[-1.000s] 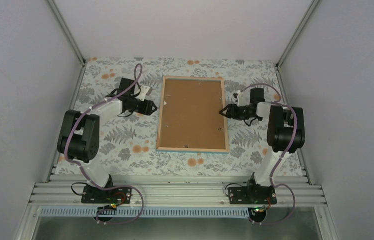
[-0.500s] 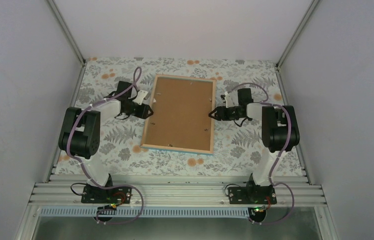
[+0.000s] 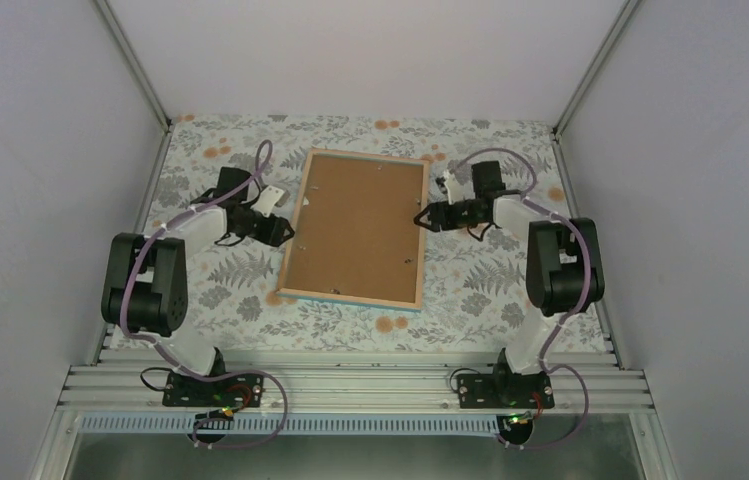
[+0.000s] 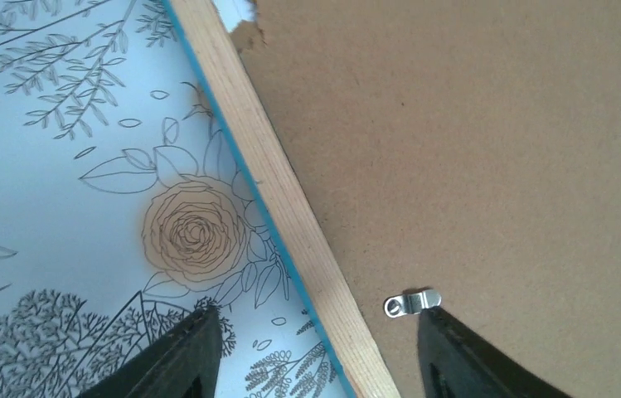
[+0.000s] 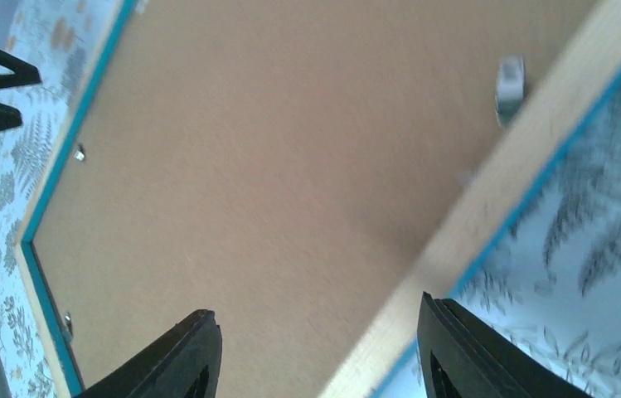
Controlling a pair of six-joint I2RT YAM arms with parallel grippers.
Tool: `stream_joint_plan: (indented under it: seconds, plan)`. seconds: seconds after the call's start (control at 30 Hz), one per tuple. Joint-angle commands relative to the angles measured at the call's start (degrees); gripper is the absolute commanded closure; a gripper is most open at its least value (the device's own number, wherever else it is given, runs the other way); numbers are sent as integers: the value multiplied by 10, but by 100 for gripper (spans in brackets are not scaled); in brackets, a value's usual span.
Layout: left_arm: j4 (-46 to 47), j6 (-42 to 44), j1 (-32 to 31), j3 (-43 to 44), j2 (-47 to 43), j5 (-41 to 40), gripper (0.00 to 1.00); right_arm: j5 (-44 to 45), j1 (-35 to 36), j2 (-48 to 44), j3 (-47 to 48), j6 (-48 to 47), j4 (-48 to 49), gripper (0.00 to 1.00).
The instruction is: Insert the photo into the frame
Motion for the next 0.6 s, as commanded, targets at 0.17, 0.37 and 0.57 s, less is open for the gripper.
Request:
stream_joint_plan:
  seconds: [0.17,0.37,0.57]
  plan:
    - [-9,11,-19,21,-10,-56,26,10,109,-43,47,19,6,45]
    - [-1,5,-59,26,13,-99,23,20,185,1,56,51,49,47]
    - [17,1,-88,32,29,-130,23,34,238,54,74,55,67,49]
